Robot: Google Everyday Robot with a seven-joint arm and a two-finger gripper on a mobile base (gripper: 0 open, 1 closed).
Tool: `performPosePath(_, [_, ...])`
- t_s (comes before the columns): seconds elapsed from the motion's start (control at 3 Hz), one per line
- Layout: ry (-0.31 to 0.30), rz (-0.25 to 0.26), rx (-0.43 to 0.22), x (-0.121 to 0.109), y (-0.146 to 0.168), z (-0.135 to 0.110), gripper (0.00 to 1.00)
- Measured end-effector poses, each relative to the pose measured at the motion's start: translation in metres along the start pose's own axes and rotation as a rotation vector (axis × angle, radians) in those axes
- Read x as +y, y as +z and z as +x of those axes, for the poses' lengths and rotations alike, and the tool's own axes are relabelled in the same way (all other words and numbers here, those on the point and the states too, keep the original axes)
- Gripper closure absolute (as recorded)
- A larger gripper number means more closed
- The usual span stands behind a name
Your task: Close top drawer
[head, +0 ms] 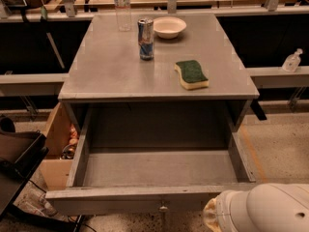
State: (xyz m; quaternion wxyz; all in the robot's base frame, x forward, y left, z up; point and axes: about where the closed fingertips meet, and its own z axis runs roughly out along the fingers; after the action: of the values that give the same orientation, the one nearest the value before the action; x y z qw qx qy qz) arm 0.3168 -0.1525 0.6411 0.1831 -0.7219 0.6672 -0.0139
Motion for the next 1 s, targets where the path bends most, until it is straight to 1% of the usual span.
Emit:
performPosePath(0.33, [-0.042, 0.058, -0.003, -0.029, 0.008, 0.015, 1.00])
performPosePath(0.67, [-0.053, 0.069, -0.003, -0.036, 0.010, 0.019, 1.00])
performPosePath(1.0, [-0.069, 0.101, -0.015, -0.068, 0.015, 0.034, 1.00])
